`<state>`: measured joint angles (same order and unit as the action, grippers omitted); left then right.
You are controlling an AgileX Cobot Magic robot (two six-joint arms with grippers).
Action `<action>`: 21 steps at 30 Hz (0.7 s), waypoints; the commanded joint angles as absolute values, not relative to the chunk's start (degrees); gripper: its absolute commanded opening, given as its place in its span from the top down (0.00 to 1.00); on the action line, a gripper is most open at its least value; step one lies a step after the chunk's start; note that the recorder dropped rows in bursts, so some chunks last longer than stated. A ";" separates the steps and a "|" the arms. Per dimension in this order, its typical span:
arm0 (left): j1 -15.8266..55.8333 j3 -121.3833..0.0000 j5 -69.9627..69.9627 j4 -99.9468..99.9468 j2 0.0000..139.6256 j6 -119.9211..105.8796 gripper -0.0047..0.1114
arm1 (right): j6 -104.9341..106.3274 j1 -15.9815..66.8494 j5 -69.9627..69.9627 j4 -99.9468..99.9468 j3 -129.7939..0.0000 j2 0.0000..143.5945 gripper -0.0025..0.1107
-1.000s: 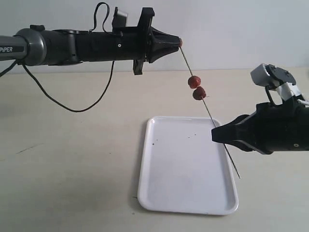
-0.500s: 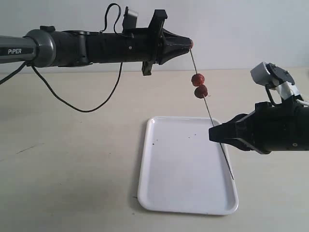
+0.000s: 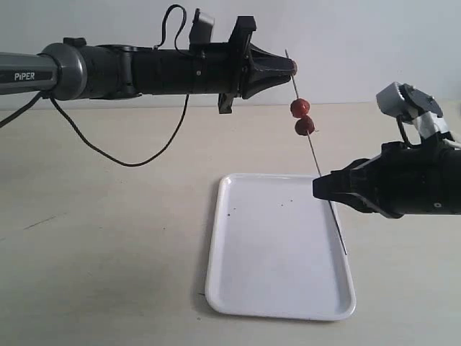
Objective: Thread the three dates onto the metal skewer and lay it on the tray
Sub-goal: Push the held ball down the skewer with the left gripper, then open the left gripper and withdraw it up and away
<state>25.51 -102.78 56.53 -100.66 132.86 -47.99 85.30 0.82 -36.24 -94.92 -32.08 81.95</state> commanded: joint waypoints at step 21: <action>28.39 -102.66 64.04 -94.19 132.71 -52.22 0.77 | 87.60 0.69 -36.22 -97.32 -35.26 81.48 0.98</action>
